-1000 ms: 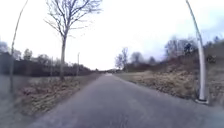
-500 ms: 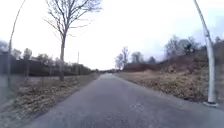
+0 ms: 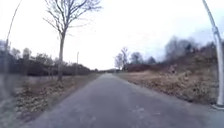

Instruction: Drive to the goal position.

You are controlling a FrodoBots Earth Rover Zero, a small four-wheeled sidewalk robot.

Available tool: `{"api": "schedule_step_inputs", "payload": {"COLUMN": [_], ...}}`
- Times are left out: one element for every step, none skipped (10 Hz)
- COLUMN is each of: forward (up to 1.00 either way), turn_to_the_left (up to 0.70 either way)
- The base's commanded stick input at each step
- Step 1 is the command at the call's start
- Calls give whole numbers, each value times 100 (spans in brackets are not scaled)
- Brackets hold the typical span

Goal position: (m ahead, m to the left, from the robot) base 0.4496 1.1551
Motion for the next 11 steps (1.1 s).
{"api": "schedule_step_inputs", "payload": {"forward": [50, 50, 50, 50, 50, 50, 50, 50, 50, 50, 50], "turn_to_the_left": [1, 1, 1, 1, 1, 1, 1, 1, 1, 1, 1]}}
